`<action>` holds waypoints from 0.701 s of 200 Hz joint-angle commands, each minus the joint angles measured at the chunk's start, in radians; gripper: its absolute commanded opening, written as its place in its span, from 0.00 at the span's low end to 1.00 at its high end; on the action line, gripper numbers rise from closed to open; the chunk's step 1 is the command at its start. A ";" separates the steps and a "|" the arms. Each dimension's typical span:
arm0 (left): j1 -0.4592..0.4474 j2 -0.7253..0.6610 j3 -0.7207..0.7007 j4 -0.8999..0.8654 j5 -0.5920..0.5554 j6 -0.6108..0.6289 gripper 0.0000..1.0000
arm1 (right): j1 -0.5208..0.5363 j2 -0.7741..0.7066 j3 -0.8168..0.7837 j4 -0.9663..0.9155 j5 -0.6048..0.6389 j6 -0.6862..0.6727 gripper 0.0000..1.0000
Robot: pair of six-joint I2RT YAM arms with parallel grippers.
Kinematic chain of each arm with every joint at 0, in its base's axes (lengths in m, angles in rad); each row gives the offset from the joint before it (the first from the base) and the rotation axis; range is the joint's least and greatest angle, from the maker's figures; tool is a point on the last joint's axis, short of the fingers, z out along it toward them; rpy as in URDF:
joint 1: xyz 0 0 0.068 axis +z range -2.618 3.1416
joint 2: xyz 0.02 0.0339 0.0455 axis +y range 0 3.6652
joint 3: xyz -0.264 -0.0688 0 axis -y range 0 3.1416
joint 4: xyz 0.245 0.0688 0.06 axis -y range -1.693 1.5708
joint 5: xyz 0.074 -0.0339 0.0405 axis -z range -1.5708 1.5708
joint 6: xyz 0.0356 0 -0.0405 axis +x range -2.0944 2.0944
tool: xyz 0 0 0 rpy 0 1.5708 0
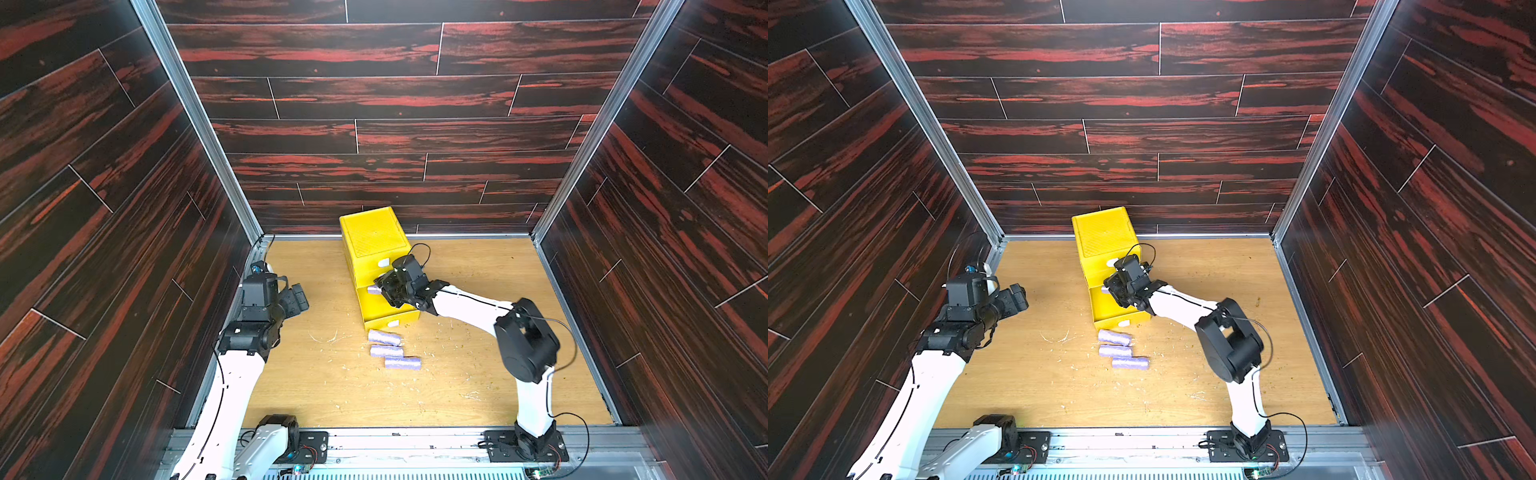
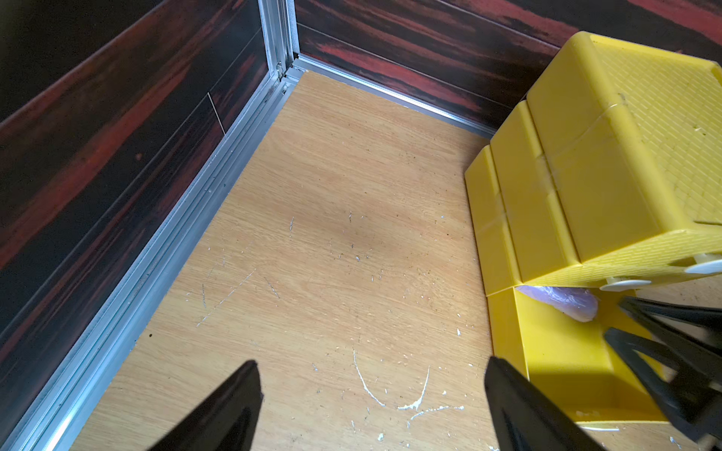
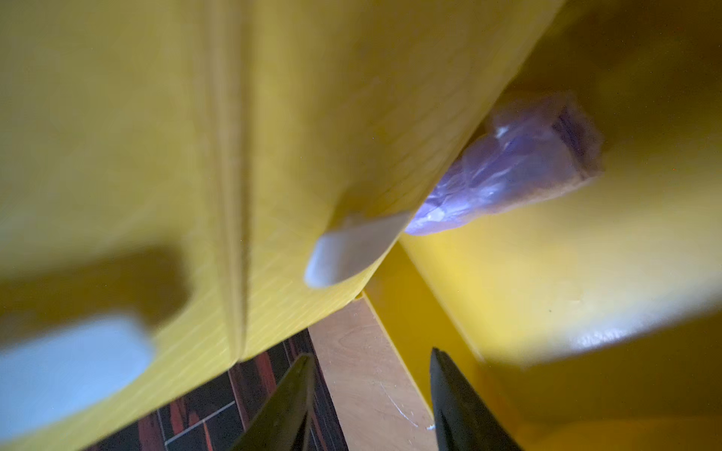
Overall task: Sort the rolls of trash bags by color and place them into the drawer
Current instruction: Place the roll of trash bags in the drawer, then pick up the roll of trash bags from the center of the board.
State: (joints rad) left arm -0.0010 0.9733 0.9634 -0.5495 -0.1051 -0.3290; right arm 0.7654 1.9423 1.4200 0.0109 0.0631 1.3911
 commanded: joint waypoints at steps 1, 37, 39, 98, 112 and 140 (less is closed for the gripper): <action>0.004 -0.021 -0.004 -0.006 -0.016 0.012 0.93 | 0.036 -0.139 -0.048 0.057 0.034 -0.209 0.52; 0.003 -0.018 -0.007 0.011 0.039 0.026 0.90 | 0.064 -0.310 -0.017 -0.252 0.146 -0.529 0.51; 0.003 -0.017 -0.009 0.014 0.048 0.027 0.89 | 0.064 -0.320 -0.020 -0.268 0.155 -0.539 0.51; -0.408 0.104 0.196 -0.304 0.010 0.089 0.79 | 0.001 -0.699 -0.093 -0.549 0.420 -0.714 0.52; -0.531 0.178 0.266 -0.418 0.020 0.108 0.76 | -0.051 -0.753 -0.099 -0.603 0.448 -0.706 0.52; -0.734 0.328 0.378 -0.600 -0.012 0.175 0.75 | -0.151 -0.841 -0.110 -0.682 0.535 -0.685 0.60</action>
State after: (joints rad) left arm -0.6193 1.2083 1.2667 -0.8932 -0.0719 -0.2314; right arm 0.6758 1.1519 1.3327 -0.5297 0.4793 0.7223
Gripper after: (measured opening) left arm 0.755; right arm 0.560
